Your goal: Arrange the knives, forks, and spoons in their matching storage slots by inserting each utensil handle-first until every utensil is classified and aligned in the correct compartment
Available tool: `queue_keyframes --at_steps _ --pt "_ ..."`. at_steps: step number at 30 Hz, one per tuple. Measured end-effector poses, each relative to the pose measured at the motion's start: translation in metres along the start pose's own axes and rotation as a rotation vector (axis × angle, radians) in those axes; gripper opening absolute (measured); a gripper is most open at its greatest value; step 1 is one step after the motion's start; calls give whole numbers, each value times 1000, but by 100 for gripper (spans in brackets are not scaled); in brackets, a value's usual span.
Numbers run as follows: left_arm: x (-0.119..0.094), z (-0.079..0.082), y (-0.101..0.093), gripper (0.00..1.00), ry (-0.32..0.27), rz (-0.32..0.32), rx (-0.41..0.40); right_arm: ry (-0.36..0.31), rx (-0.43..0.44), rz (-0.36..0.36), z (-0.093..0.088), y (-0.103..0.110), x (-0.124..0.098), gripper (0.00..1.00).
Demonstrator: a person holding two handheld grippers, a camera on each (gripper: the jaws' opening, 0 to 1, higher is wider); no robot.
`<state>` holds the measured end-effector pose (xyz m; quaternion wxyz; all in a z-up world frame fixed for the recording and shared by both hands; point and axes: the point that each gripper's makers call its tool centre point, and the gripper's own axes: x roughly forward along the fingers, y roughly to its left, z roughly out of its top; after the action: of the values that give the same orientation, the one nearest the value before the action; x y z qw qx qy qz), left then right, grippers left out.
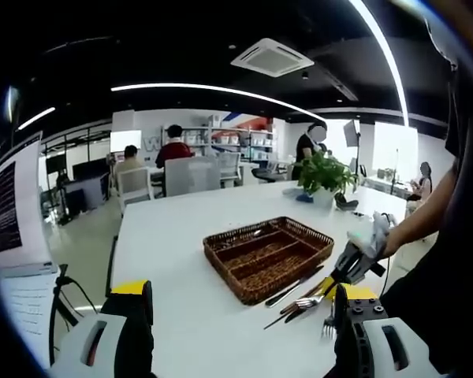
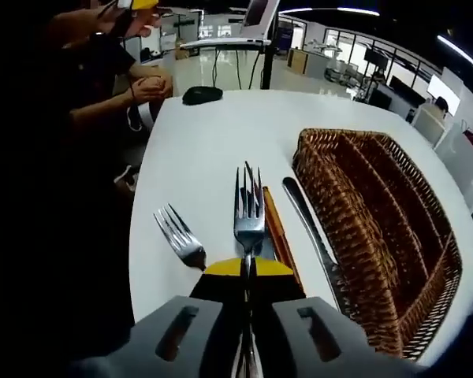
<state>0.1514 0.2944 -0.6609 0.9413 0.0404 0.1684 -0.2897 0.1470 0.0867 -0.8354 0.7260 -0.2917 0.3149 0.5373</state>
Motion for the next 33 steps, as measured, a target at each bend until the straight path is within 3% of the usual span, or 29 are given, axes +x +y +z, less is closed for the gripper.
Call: queue_keyframes --at_steps 17,33 --pt "10 6 -8 100 3 -35 8 -4 -118 -5 34 -24 -53 0" --pt "21 17 -22 100 3 -93 30 3 -211 -36 72 -45 -117 0"
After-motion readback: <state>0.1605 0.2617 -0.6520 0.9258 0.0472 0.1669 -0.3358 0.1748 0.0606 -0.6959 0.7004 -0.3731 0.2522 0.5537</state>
